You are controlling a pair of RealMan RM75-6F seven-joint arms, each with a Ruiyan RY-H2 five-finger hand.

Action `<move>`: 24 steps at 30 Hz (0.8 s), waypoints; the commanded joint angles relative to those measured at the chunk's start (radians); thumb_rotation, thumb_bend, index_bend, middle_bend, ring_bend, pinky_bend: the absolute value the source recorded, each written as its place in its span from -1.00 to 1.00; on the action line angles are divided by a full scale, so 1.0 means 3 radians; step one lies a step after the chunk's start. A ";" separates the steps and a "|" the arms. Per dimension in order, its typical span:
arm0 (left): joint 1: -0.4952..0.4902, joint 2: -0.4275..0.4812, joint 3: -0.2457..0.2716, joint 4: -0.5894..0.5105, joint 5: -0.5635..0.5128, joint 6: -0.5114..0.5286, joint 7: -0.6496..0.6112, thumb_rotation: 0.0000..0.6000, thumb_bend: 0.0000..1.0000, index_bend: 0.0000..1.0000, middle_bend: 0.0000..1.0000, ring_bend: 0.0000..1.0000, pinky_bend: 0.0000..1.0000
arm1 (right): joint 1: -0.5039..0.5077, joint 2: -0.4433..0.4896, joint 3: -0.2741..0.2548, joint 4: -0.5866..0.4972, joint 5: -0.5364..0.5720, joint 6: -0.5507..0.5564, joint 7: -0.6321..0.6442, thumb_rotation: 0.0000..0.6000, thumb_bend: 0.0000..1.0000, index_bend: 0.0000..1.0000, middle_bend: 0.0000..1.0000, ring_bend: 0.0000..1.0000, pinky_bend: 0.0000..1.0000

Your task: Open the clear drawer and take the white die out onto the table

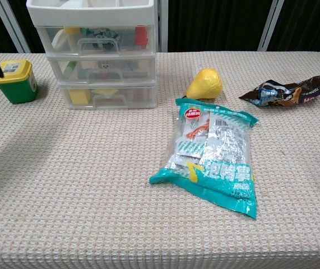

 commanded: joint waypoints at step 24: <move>-0.0643 -0.1263 -0.0472 0.0521 -0.1149 -0.0956 -0.1448 1.00 -0.13 -0.68 0.70 1.00 1.00 | 0.0062 -0.0002 0.0025 -0.0089 0.0056 -0.0104 -0.0108 1.00 -0.60 -1.00 -0.94 -1.00 -1.00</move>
